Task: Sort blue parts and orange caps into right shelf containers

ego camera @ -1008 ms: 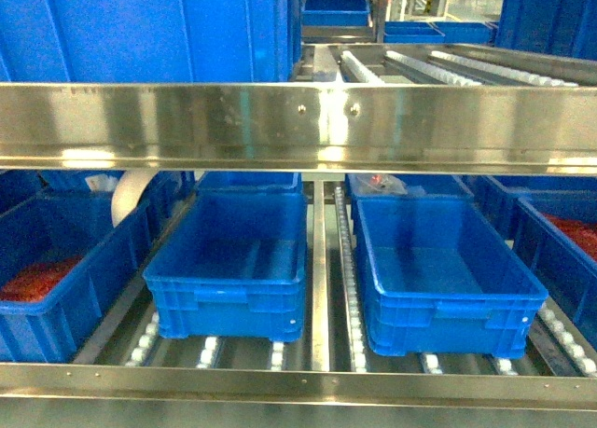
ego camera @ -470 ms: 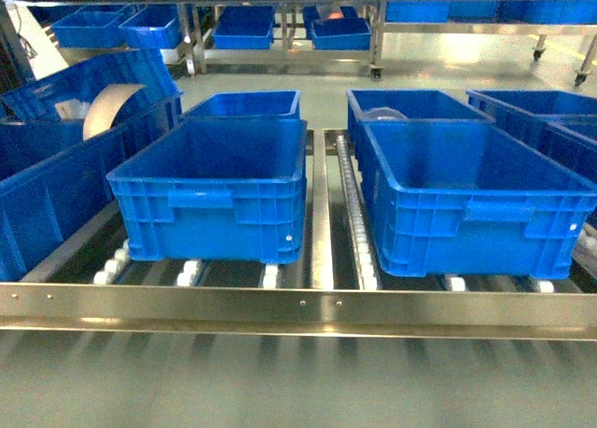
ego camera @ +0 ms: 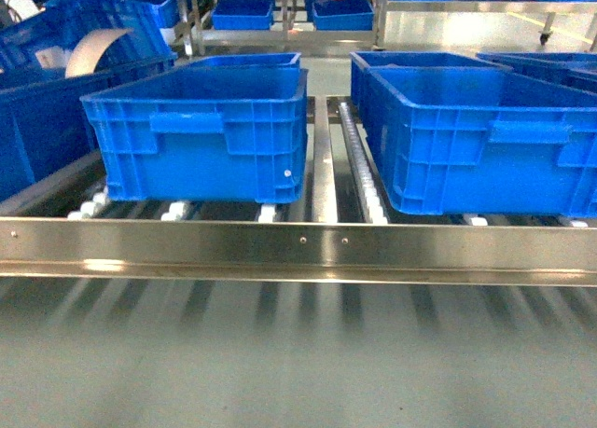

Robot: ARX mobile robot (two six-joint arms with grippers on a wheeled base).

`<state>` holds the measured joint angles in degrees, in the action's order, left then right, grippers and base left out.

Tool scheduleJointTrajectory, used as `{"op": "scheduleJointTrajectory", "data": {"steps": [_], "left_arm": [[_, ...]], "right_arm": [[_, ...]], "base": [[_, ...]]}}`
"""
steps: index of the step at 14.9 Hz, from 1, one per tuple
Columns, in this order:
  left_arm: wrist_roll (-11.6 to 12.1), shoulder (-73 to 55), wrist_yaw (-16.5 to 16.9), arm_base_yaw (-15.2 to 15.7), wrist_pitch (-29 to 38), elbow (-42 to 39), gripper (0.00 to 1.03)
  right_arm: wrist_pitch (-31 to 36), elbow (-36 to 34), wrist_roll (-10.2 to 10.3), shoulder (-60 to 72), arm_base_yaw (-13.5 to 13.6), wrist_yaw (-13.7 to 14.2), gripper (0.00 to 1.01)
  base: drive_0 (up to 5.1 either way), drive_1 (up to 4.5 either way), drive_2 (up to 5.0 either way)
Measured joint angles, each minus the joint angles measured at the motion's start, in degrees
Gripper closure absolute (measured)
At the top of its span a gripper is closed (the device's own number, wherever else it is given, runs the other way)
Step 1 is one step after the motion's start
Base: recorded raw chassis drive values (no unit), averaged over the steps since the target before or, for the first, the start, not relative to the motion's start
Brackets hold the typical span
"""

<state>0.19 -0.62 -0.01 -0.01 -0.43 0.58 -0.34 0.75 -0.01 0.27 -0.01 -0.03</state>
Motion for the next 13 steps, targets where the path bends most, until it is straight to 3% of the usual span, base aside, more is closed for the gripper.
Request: {"op": "scheduleJointTrajectory", "data": {"steps": [10,13], "left_arm": [[0.0,0.0,0.0,0.0,0.0,0.0,0.6],[0.0,0.0,0.0,0.0,0.0,0.0,0.6]], "right_arm": [[0.0,0.0,0.0,0.0,0.0,0.0,0.62],[-0.1,0.0,0.0,0.0,0.0,0.0,0.62]], "base": [[0.0,0.0,0.0],[0.0,4.2,-4.2]]}}
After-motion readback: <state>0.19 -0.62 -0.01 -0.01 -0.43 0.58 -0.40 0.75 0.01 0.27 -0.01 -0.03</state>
